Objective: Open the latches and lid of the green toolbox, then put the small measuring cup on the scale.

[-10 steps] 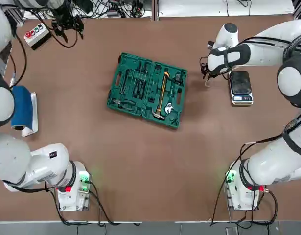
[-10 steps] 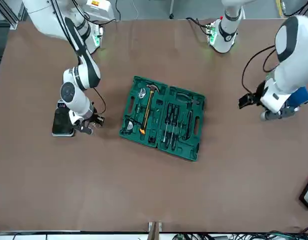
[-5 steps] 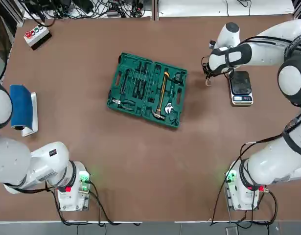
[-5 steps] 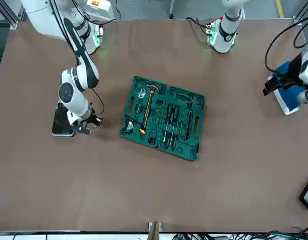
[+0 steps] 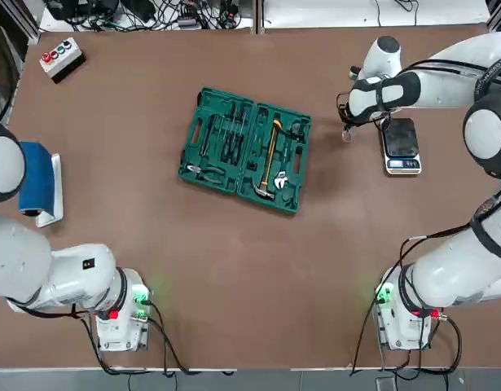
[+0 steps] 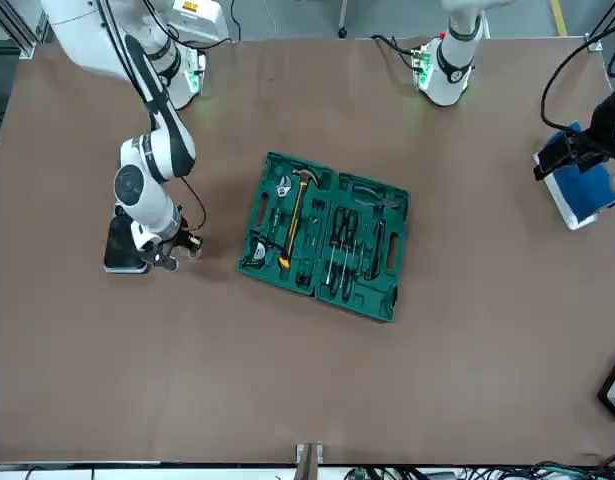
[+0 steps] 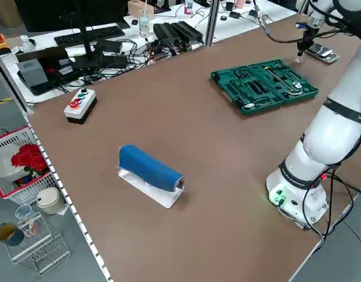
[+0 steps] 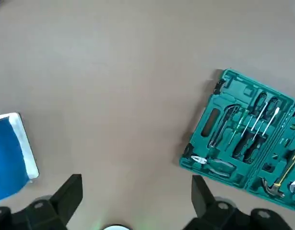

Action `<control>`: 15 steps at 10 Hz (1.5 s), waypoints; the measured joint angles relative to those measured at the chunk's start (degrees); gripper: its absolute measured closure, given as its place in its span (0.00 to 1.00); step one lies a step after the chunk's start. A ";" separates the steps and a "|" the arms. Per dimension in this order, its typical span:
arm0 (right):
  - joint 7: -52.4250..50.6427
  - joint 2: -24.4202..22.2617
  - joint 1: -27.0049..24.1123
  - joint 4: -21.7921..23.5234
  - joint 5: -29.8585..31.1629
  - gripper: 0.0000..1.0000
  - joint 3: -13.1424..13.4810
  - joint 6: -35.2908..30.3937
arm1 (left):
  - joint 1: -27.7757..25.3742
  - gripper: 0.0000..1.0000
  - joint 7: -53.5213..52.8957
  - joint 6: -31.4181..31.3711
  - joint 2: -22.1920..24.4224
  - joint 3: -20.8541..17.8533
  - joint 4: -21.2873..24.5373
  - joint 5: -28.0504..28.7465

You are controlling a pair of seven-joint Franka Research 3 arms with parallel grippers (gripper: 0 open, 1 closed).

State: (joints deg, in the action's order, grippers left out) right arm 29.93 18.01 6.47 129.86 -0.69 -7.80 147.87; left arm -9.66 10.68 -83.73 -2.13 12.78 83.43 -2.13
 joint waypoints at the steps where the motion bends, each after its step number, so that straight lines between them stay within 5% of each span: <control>1: -0.01 0.00 0.00 -0.01 0.00 0.93 0.00 -0.02 | -0.11 0.00 -0.23 0.76 0.08 -0.21 -0.55 0.00; 4: -0.23 0.00 0.00 -0.40 0.02 0.93 -0.04 -1.45 | -0.65 0.00 -0.47 2.43 0.16 -0.44 -1.02 -0.04; 9: -4.17 -4.08 -0.01 -3.25 0.13 0.93 0.75 -13.17 | -0.64 0.00 -0.47 2.58 0.16 -0.44 -1.02 -0.05; 15: -33.09 -9.00 -1.04 -2.90 1.04 0.93 17.77 -17.37 | -0.08 0.00 -0.44 2.62 -0.19 -0.17 -1.01 -1.83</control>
State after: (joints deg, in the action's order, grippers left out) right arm -3.16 9.01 5.44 126.96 0.35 9.97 130.50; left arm -9.74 10.24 -81.11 -2.32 12.60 82.41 -3.96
